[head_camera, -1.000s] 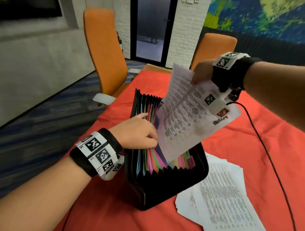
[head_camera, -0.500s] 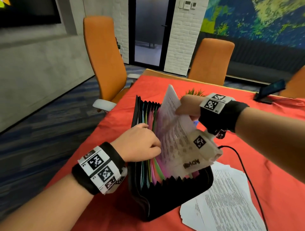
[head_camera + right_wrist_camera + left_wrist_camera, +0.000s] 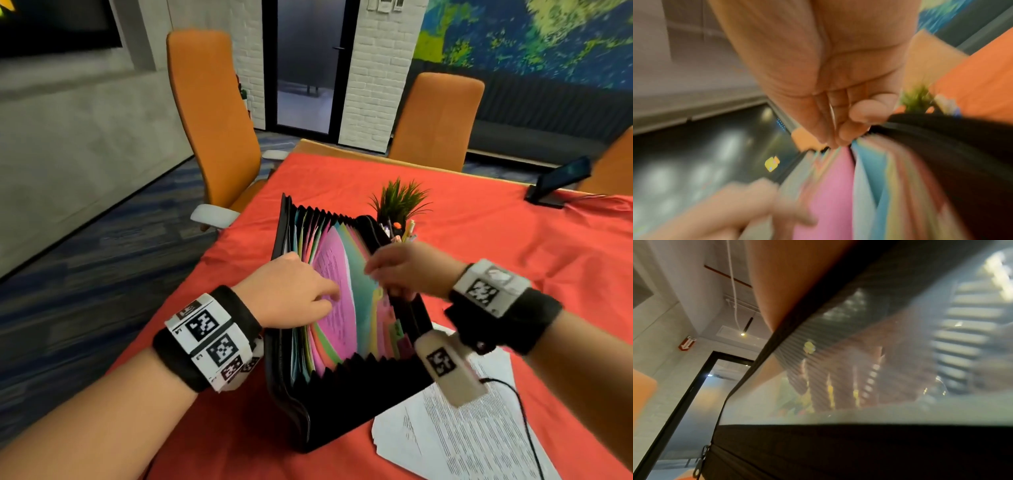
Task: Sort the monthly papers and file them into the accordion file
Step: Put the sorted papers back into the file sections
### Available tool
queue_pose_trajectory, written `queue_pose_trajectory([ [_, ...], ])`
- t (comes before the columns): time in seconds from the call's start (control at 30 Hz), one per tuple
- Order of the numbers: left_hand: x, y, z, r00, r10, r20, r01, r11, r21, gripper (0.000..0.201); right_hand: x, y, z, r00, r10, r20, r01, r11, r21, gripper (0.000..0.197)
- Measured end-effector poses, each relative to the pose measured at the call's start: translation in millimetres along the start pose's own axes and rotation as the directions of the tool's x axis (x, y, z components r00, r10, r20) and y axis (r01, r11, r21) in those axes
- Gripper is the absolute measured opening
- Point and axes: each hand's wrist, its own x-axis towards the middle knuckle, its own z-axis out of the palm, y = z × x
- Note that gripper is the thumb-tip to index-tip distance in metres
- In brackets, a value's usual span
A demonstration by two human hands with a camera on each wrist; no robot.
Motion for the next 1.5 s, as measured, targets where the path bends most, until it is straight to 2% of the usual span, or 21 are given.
queue_pose_trajectory([
  [0.07, 1, 6, -5, 0.998, -0.001, 0.065, -0.004, 0.997, 0.081, 0.046, -12, 37, -22, 0.969, 0.052, -0.242, -0.017, 0.989, 0.147, 0.01],
  [0.13, 2, 7, -5, 0.995, 0.01, 0.102, -0.026, 0.987, 0.161, 0.051, -29, 89, -24, 0.922, 0.171, -0.348, -0.113, 0.977, 0.179, 0.011],
  [0.2, 3, 6, -2, 0.993, 0.004, 0.12, -0.027, 0.981, 0.192, 0.054, -47, 150, -4, 0.89, 0.332, -0.311, -0.313, 0.943, 0.11, 0.014],
  [0.3, 0, 6, -2, 0.989, -0.01, 0.151, -0.025, 0.973, 0.23, 0.056, -77, 218, 48, 0.818, 0.554, -0.156, -0.564, 0.826, -0.021, 0.024],
  [0.4, -4, 7, -4, 0.978, -0.031, 0.206, -0.015, 0.975, 0.22, 0.06, -104, 256, 102, 0.785, 0.617, -0.065, -0.617, 0.765, -0.187, 0.013],
  [0.47, -5, 5, -4, 0.969, -0.033, 0.246, -0.019, 0.979, 0.204, 0.061, -116, 268, 127, 0.773, 0.633, -0.043, -0.63, 0.759, -0.164, 0.009],
  [0.53, -5, 5, -4, 0.973, -0.021, 0.232, -0.022, 0.983, 0.181, 0.059, -121, 271, 140, 0.761, 0.642, -0.09, -0.648, 0.755, -0.097, 0.016],
  [0.6, -4, 4, -2, 0.987, 0.012, 0.163, -0.034, 0.99, 0.134, 0.053, -122, 273, 146, 0.73, 0.666, -0.156, -0.679, 0.732, -0.057, 0.031],
  [0.7, -3, 2, 0, 0.998, 0.034, 0.051, -0.037, 0.997, 0.064, 0.041, -122, 275, 150, 0.642, 0.746, -0.18, -0.765, 0.638, -0.088, 0.075],
  [0.73, -3, 1, 1, 0.998, 0.046, 0.032, -0.048, 0.997, 0.06, 0.042, -121, 277, 151, 0.621, 0.764, -0.173, -0.783, 0.615, -0.095, 0.089],
  [0.83, -2, -1, 6, 0.999, 0.05, 0.009, -0.05, 0.998, 0.048, 0.048, -118, 282, 152, 0.594, 0.783, -0.185, -0.804, 0.587, -0.098, 0.13],
  [0.87, -2, -2, 6, 0.999, 0.036, 0.003, -0.036, 0.999, 0.035, 0.048, -117, 282, 151, 0.588, 0.785, -0.195, -0.808, 0.584, -0.084, 0.134],
  [0.97, -4, -5, 7, 0.998, 0.011, -0.059, -0.013, 0.999, -0.04, 0.049, -118, 281, 146, 0.565, 0.788, -0.244, -0.82, 0.57, -0.059, 0.117],
  [1.07, -5, -11, 11, 0.994, -0.043, -0.097, 0.033, 0.994, -0.104, 0.045, -119, 280, 139, 0.559, 0.8, -0.215, -0.827, 0.556, -0.083, 0.112],
  [1.13, -5, -13, 12, 0.993, -0.098, -0.061, 0.091, 0.989, -0.113, 0.039, -120, 284, 135, 0.554, 0.803, -0.219, -0.828, 0.56, -0.038, 0.108],
  [1.2, -4, -14, 11, 0.989, -0.147, 0.011, 0.147, 0.983, -0.114, 0.036, -122, 289, 133, 0.52, 0.808, -0.278, -0.835, 0.549, 0.034, 0.095],
  [1.23, -4, -14, 10, 0.986, -0.162, 0.045, 0.166, 0.979, -0.114, 0.035, -123, 292, 131, 0.51, 0.797, -0.324, -0.829, 0.556, 0.064, 0.082],
  [1.3, -3, -15, 9, 0.98, -0.175, 0.093, 0.185, 0.975, -0.12, 0.034, -127, 295, 128, 0.518, 0.766, -0.381, -0.795, 0.595, 0.117, 0.041],
  [1.33, -2, -15, 9, 0.979, -0.175, 0.101, 0.186, 0.975, -0.118, 0.034, -129, 295, 126, 0.524, 0.765, -0.374, -0.781, 0.607, 0.147, 0.022],
  [1.37, -1, -15, 9, 0.98, -0.173, 0.103, 0.184, 0.976, -0.116, 0.035, -132, 298, 125, 0.528, 0.769, -0.359, -0.767, 0.614, 0.188, 0.011],
  [1.5, 2, -11, 8, 0.983, -0.164, 0.084, 0.172, 0.98, -0.103, 0.04, -138, 295, 122, 0.519, 0.78, -0.35, -0.697, 0.623, 0.355, 0.017],
])
